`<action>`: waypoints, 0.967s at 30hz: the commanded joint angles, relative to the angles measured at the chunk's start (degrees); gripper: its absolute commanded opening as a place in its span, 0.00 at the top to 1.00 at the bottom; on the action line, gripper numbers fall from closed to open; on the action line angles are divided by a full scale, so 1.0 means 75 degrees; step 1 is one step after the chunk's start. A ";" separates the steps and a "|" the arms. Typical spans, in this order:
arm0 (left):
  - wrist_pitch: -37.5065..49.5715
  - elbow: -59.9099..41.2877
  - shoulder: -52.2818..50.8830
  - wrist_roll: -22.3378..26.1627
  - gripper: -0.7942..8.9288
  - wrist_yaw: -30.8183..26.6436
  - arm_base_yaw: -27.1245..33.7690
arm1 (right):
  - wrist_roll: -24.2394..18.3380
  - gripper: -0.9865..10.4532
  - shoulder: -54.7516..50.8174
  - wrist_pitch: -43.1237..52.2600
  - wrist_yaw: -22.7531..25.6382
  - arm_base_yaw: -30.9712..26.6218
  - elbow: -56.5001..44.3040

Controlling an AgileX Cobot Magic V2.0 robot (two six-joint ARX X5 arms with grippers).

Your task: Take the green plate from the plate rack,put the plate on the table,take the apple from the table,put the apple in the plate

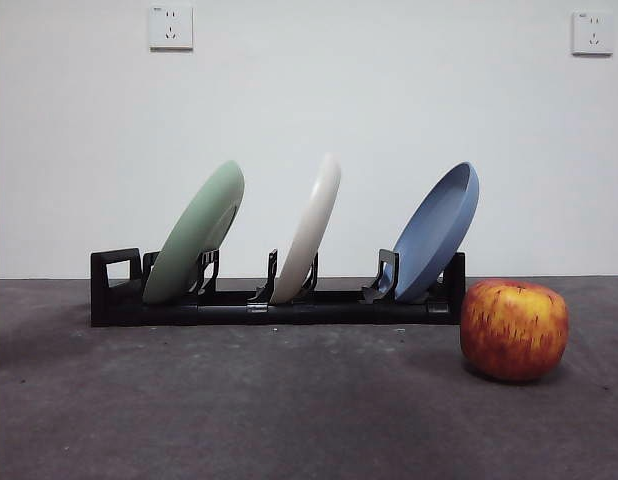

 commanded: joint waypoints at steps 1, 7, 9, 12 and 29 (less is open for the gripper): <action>-0.0691 0.1090 0.0874 0.0618 0.92 0.0542 0.0023 | -0.0248 0.92 0.0851 -0.0423 -0.0880 -0.0006 0.0877; -0.2396 0.3308 0.2868 0.1451 0.92 0.1725 0.0017 | -0.0906 0.91 0.2751 -0.2078 -0.2471 0.0041 0.2681; -0.2873 0.3891 0.3477 0.1641 0.92 0.1862 -0.0015 | -0.1224 0.90 0.3395 -0.2815 -0.2605 0.0181 0.3232; -0.3147 0.4433 0.4208 0.1856 0.92 0.1877 -0.0096 | -0.1620 0.74 0.4211 -0.3593 -0.2570 0.0475 0.3853; -0.2323 0.4800 0.5931 0.1705 0.44 0.1116 -0.0618 | -0.1577 0.47 0.5426 -0.4164 -0.1967 0.1259 0.4975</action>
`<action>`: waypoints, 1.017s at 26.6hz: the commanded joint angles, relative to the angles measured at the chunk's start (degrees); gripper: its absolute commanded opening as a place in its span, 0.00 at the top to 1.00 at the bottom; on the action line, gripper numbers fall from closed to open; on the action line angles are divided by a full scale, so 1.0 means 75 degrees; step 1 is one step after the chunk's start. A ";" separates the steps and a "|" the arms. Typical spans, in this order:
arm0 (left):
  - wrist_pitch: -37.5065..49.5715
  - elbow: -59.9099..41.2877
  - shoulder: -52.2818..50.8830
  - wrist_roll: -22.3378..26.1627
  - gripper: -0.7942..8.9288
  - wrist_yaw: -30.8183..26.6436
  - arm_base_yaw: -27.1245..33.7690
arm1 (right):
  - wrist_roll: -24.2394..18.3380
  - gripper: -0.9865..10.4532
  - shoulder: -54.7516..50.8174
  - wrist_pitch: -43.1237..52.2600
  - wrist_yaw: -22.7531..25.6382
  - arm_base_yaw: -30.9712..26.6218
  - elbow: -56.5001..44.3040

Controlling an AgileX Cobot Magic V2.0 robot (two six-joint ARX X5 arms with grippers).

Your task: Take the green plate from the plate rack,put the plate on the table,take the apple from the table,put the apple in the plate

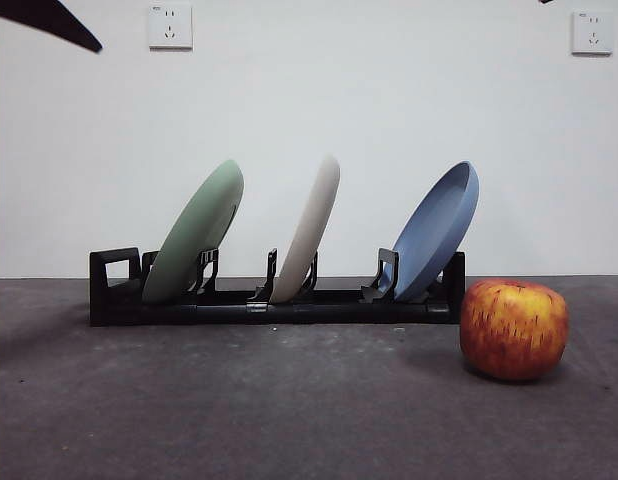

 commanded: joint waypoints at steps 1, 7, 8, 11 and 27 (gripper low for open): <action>0.0239 0.0265 0.0452 0.0006 0.44 -0.0239 -0.0119 | -0.0055 0.47 0.0009 0.0012 0.0003 0.0023 0.0044; -0.1093 0.3022 0.2643 0.0099 0.44 -0.1043 -0.0411 | -0.0055 0.47 0.0009 -0.0198 0.0064 0.0067 0.0050; -0.1303 0.3518 0.2996 0.0096 0.44 -0.1046 -0.0458 | -0.0055 0.47 0.0009 -0.0236 0.0067 0.0067 0.0050; -0.1673 0.4663 0.3841 0.0096 0.44 -0.1236 -0.0670 | -0.0052 0.47 0.0009 -0.0256 0.0067 0.0067 0.0050; -0.1670 0.5147 0.5432 0.0157 0.44 -0.1754 -0.0950 | -0.0055 0.47 0.0009 -0.0382 0.0119 0.0067 0.0050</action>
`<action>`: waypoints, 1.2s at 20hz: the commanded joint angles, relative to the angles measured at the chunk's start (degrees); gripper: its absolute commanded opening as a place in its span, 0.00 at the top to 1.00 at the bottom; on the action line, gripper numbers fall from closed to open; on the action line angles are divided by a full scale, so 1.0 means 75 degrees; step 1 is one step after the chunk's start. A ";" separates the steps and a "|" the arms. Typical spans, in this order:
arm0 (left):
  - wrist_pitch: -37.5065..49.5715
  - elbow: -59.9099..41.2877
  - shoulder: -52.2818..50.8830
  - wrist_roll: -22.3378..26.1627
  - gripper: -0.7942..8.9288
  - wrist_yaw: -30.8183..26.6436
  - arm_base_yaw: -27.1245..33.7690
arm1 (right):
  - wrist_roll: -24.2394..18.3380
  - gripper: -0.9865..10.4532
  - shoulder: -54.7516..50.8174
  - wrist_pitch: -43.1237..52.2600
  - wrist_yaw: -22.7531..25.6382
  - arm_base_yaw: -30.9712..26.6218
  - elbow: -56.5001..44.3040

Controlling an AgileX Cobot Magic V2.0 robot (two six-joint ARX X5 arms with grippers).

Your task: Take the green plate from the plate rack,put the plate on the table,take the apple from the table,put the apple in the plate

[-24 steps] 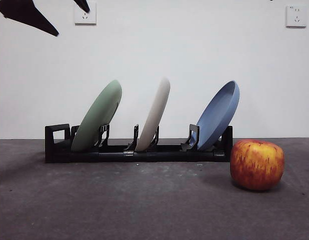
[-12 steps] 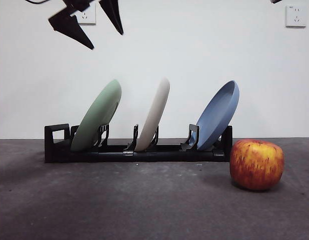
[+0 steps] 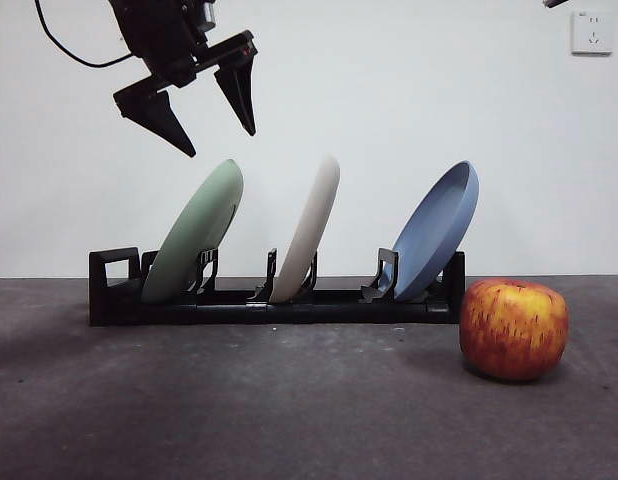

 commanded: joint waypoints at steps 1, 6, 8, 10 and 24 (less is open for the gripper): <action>0.0023 -0.0003 0.0271 0.0096 0.44 -0.0020 -0.0017 | -0.0052 0.47 0.0009 0.0020 0.0023 0.0012 0.0035; 0.0073 -0.0003 0.0513 0.0090 0.49 -0.0020 -0.0020 | -0.0052 0.47 0.0009 -0.0009 0.0070 0.0012 0.0035; 0.0073 -0.0003 0.0533 0.0090 0.60 -0.0020 -0.0020 | -0.0055 0.47 0.0009 -0.0038 0.0134 0.0012 0.0035; 0.0085 -0.0003 0.0533 0.0093 0.71 -0.0020 -0.0020 | -0.0055 0.47 0.0009 -0.0032 0.0172 0.0012 0.0035; 0.0041 0.0437 0.0484 -0.0102 0.93 0.1070 -0.0020 | -0.0052 0.48 0.0009 -0.0096 0.0283 0.0012 0.0035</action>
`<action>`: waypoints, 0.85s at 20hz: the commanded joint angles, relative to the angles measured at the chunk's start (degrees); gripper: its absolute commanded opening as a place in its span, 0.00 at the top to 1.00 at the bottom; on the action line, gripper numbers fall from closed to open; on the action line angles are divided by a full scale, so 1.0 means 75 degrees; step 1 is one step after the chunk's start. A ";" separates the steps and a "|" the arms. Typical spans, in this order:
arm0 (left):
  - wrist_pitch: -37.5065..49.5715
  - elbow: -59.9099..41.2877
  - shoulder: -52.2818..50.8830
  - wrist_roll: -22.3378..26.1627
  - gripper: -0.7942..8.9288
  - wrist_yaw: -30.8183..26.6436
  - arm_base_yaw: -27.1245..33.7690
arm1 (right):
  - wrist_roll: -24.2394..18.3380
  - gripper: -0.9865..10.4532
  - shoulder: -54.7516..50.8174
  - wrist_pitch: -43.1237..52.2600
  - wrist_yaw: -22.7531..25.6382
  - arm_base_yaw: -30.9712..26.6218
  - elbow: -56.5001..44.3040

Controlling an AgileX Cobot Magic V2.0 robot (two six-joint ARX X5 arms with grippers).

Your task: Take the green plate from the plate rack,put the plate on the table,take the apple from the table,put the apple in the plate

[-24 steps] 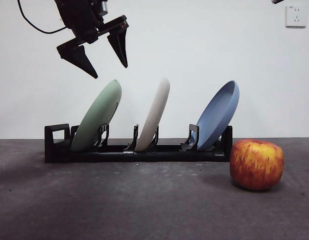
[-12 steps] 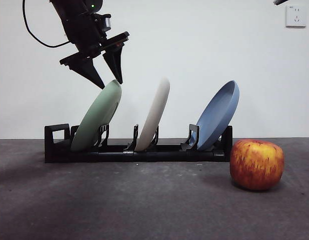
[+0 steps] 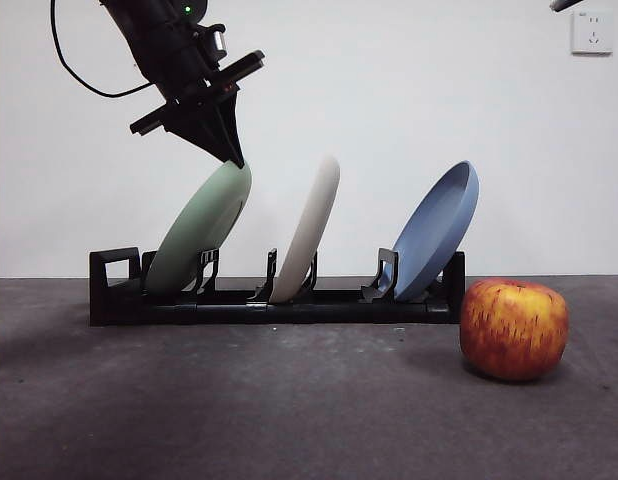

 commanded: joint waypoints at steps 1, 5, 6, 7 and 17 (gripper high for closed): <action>-0.0026 0.0694 0.0017 0.0032 0.93 0.0280 -0.0020 | -0.0055 0.48 0.0009 -0.0029 0.0003 0.0012 0.0035; -0.1026 0.2760 0.0017 0.0026 0.93 0.0303 -0.0224 | -0.0052 0.48 0.0009 -0.0085 0.0006 0.0012 0.0035; -0.1413 0.3456 0.0017 0.0047 0.93 0.0306 -0.0303 | -0.0055 0.48 0.0009 -0.0087 0.0003 0.0012 0.0035; -0.1798 0.4057 0.0017 0.0055 0.93 0.0300 -0.0370 | -0.0055 0.48 0.0009 -0.0096 0.0006 0.0012 0.0035; -0.2570 0.5059 -0.2291 0.0950 0.93 -0.2098 -0.3226 | -0.0152 0.48 0.0009 -0.0117 0.0003 0.0009 0.0035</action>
